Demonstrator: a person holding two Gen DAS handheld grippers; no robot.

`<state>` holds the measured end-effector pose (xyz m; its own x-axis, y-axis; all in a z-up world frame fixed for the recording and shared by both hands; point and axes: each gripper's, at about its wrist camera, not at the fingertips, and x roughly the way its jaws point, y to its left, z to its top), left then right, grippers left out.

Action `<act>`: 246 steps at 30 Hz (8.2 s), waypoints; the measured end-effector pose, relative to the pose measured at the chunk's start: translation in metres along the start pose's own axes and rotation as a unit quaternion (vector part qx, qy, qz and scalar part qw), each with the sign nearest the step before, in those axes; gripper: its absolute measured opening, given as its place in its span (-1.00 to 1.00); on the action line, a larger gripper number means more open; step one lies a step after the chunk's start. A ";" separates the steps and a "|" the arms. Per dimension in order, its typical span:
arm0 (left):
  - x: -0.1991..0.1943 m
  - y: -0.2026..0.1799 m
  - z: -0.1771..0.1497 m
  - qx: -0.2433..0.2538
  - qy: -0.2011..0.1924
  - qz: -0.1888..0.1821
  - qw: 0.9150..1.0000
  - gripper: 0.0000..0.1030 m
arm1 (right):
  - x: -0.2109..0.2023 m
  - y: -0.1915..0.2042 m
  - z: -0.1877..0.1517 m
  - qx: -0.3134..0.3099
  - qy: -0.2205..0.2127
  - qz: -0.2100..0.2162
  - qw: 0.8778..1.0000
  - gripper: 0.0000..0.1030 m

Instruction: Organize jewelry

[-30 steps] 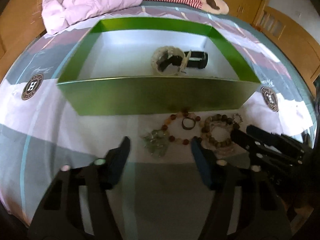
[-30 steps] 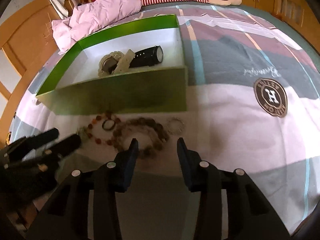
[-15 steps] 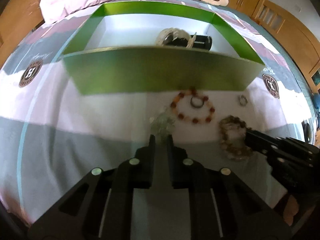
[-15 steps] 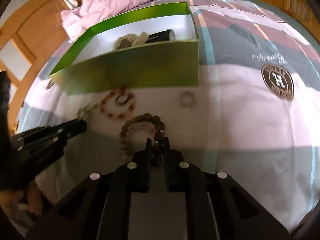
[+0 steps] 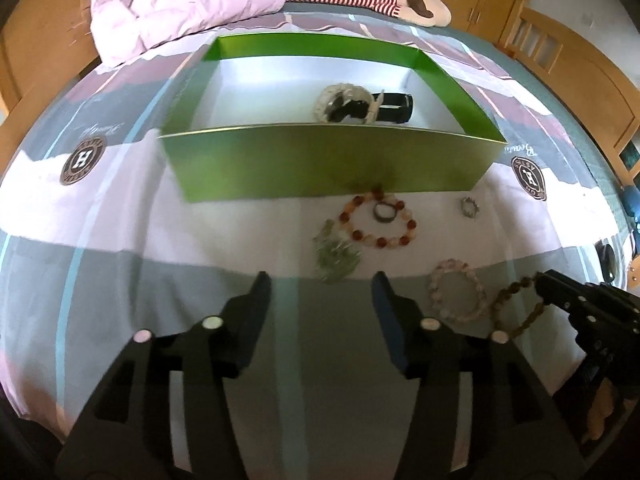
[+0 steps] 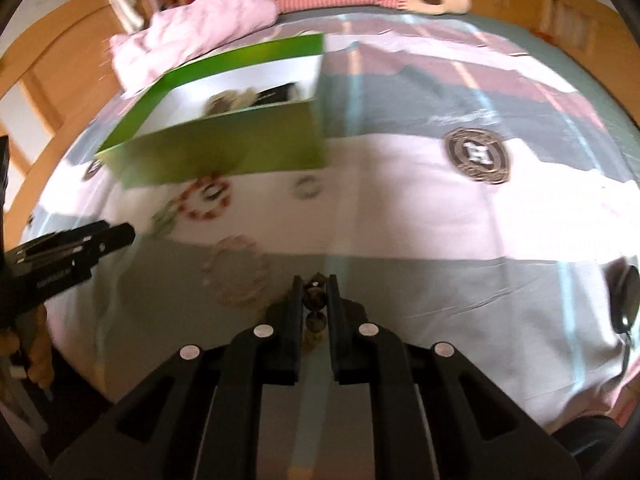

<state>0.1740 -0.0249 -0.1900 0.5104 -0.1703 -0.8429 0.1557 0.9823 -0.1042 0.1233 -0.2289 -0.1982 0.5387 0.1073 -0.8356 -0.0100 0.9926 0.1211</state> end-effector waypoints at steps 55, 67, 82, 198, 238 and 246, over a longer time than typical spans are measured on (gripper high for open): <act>-0.007 0.009 -0.041 0.007 0.015 0.008 1.000 -0.53 | 0.022 -0.003 -0.019 -0.009 0.017 -0.042 0.999 -0.16; 0.001 0.007 -0.043 0.006 0.021 0.023 1.000 -0.10 | 0.023 -0.001 -0.022 -0.021 0.004 -0.050 0.999 -0.15; 0.008 -0.010 -0.046 0.036 0.020 0.024 0.999 -0.45 | 0.025 0.002 -0.023 -0.029 -0.012 -0.061 0.998 -0.15; 0.020 0.012 -0.032 0.048 0.010 0.070 0.996 -0.09 | 0.042 0.046 0.000 -0.080 -0.022 -0.012 0.996 -0.15; 0.022 0.018 -0.032 0.021 0.010 0.067 0.998 0.03 | 0.046 0.050 -0.006 -0.099 -0.034 -0.024 0.994 -0.03; 0.023 0.019 -0.032 0.018 0.009 0.068 0.997 0.10 | 0.046 0.050 -0.008 -0.102 -0.040 -0.026 0.994 -0.03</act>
<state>0.1614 -0.0078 -0.2278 0.5137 -0.0346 -0.8573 0.1174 0.9926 0.0303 0.1408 -0.1735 -0.2348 0.6081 0.0589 -0.7917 -0.1459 0.9886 -0.0385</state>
